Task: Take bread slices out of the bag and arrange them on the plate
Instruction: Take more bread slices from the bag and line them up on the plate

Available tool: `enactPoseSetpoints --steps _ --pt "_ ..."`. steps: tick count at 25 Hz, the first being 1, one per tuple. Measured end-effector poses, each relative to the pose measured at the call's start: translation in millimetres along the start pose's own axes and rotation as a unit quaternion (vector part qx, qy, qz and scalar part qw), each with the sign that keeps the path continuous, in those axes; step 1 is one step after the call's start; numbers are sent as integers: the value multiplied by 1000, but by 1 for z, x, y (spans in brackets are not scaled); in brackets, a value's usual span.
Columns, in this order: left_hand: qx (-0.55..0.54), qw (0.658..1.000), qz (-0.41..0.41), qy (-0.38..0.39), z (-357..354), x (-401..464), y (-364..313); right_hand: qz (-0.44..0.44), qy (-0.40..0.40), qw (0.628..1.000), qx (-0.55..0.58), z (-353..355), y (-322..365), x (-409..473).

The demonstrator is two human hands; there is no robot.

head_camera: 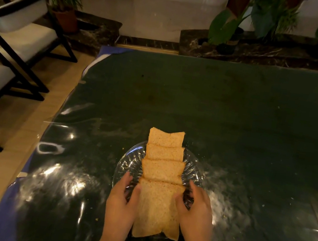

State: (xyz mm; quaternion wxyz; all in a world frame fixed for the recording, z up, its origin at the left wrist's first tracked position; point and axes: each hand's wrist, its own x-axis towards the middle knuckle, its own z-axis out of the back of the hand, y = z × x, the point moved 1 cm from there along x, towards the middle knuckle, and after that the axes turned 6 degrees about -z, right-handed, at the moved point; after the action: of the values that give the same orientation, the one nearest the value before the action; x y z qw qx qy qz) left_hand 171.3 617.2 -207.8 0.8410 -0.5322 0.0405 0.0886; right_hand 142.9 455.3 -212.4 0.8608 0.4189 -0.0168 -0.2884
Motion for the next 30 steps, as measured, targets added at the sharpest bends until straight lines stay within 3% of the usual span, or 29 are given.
enactPoseSetpoints --steps 4,8,15,25,30 --pt "-122 983 50 128 -10 11 -6 -7 122 992 38 2 7 15" --pt "-120 982 26 143 -13 17 0 7 185 978 99 1 8 25" --pt "-128 981 25 141 -20 26 1 -17 183 970 156 4 0 34" --pt "-116 979 30 164 -24 37 2 7 209 968 138 6 9 41" --pt "-56 989 -1 134 15 44 -23 48 150 986 52 23 46 48"
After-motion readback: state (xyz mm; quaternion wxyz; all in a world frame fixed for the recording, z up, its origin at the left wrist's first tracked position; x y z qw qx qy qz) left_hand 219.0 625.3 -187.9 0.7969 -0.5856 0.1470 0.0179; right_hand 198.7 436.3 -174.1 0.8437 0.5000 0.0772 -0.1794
